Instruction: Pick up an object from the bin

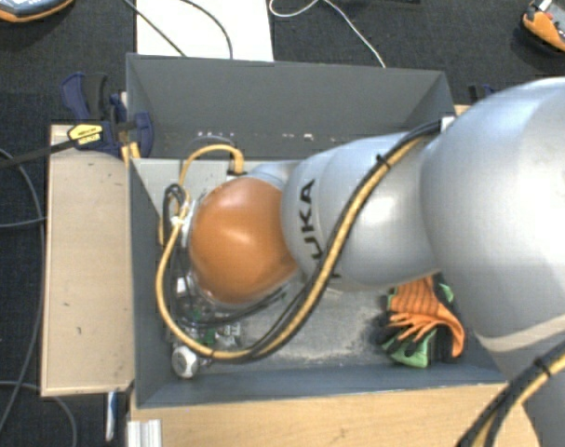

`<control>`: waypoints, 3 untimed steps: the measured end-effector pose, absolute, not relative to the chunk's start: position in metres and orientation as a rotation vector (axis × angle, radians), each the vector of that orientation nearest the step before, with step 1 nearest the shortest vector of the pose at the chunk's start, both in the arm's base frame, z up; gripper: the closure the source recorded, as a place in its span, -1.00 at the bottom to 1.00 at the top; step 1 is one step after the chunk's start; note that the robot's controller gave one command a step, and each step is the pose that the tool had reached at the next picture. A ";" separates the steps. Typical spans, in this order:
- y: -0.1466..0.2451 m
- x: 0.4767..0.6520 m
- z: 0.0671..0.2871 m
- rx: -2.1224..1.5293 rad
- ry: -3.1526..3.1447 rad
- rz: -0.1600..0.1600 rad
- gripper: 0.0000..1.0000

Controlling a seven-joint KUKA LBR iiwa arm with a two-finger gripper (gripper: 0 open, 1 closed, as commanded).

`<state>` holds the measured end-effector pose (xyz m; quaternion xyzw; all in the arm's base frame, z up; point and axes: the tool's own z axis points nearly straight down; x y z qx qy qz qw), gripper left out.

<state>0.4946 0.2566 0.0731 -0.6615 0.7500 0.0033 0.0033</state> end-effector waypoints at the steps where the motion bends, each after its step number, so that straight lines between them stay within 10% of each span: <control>1: 0.258 0.496 0.124 -2.062 2.352 0.010 1.00; 2: 0.257 0.494 0.088 -2.067 2.357 0.014 1.00; 3: 0.259 0.497 0.134 -2.046 2.359 0.011 1.00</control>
Offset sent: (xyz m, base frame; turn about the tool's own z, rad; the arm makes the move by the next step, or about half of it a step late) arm 0.0000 0.0000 0.0147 0.0000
